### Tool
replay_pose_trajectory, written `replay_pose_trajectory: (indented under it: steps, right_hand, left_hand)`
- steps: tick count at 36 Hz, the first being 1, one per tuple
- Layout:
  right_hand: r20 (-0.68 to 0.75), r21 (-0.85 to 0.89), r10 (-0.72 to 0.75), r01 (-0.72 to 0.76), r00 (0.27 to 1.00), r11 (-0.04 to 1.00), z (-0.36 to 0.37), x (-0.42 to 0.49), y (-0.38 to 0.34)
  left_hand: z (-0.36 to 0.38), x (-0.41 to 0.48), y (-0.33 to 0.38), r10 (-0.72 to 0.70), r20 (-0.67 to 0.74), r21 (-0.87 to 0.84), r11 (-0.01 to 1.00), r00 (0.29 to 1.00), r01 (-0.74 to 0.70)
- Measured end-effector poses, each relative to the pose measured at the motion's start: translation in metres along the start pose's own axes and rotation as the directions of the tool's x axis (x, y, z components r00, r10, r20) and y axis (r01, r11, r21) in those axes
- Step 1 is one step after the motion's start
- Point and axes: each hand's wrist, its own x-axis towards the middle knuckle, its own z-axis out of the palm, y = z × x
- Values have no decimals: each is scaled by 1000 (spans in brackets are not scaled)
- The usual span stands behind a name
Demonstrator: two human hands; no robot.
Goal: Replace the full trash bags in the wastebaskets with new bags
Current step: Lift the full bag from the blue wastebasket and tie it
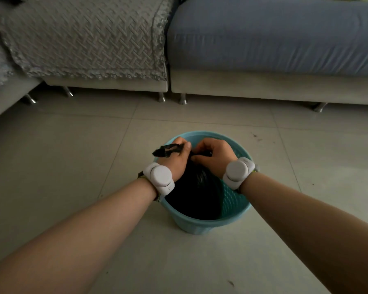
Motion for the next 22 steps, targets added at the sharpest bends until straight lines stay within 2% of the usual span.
replay_pose_trajectory:
  steps: [3, 6, 8, 12, 17, 22]
  right_hand:
    - [-34, 62, 55, -52, 998, 997, 0, 2, -3]
    - [-52, 162, 118, -108, 992, 981, 1, 5, -4]
    - [-68, 195, 167, -151, 984, 969, 3, 6, -3]
    - [-98, 201, 254, -231, 962, 952, 5, 8, -1]
    - [-100, 164, 302, -283, 948, 945, 6, 10, 1]
    - [-75, 115, 348, -339, 934, 934, 1, 7, 4]
  left_hand:
    - [2, 5, -2, -88, -47, -182, 980, 995, 78]
    - [6, 6, -1, -224, 3, -396, 895, 975, 207]
    - [10, 7, -5, -265, 39, -455, 854, 964, 253]
    - [13, 3, 1, -274, 101, -469, 835, 956, 289]
    - [18, 4, -4, -291, 28, -476, 838, 956, 269]
    - [11, 9, -8, -134, -117, -155, 981, 984, 115]
